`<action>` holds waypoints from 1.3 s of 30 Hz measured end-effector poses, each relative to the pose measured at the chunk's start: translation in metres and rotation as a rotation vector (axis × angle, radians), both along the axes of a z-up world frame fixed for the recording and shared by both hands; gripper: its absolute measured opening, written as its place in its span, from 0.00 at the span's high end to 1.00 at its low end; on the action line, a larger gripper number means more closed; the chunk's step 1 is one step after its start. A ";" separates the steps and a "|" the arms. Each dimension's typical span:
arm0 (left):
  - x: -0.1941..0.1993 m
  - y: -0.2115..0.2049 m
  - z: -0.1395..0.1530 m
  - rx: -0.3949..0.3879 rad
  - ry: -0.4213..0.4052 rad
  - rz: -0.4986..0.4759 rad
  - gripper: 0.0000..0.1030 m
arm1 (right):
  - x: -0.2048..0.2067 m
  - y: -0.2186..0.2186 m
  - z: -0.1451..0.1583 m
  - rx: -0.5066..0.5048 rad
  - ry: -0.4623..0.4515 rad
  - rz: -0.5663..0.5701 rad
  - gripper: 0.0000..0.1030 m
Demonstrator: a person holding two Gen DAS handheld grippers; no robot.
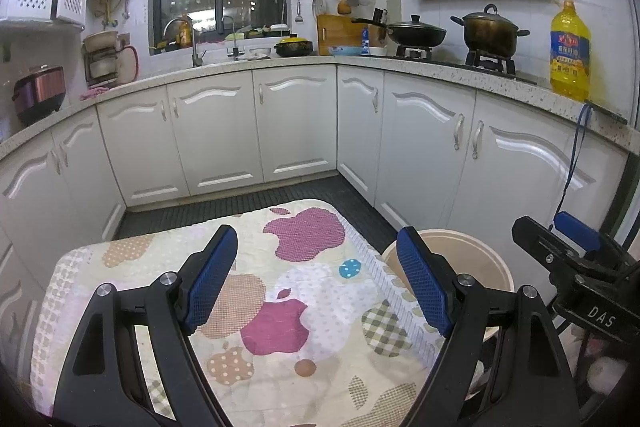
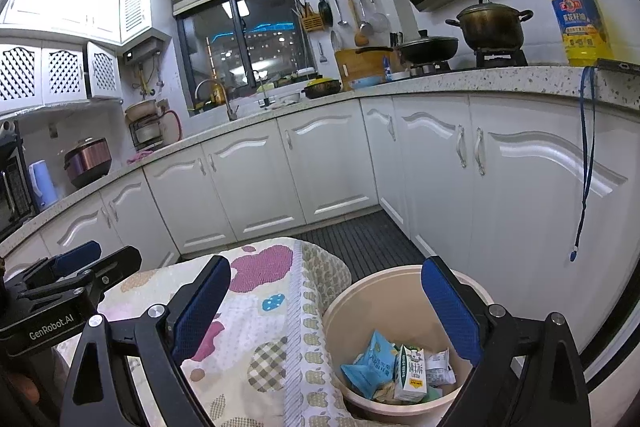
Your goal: Collect trash
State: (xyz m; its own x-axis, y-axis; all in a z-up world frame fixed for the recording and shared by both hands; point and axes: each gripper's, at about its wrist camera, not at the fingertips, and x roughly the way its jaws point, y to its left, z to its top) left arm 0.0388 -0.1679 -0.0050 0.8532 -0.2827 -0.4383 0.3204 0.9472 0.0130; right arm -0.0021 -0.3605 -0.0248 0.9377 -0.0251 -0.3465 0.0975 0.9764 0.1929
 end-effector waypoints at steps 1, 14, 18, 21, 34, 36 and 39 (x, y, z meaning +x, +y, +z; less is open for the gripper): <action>0.000 0.001 0.000 -0.007 0.003 -0.002 0.21 | 0.000 0.000 0.000 -0.001 -0.001 0.001 0.08; 0.004 0.004 0.001 -0.033 0.019 0.005 0.21 | 0.000 0.001 0.004 -0.013 -0.008 0.004 0.08; 0.004 0.003 0.001 -0.027 0.015 0.004 0.21 | 0.001 0.002 0.003 -0.014 -0.006 0.007 0.08; 0.004 0.001 0.001 -0.025 0.019 -0.001 0.21 | 0.001 0.002 0.002 -0.014 -0.006 0.008 0.08; 0.002 0.000 0.000 -0.021 0.015 -0.011 0.21 | 0.002 0.003 0.002 -0.016 -0.001 0.012 0.08; 0.002 0.000 0.000 -0.023 0.017 -0.012 0.21 | 0.002 0.004 0.001 -0.017 -0.001 0.013 0.08; 0.001 0.000 0.000 -0.022 0.014 -0.012 0.21 | 0.002 0.003 0.001 -0.015 -0.001 0.012 0.08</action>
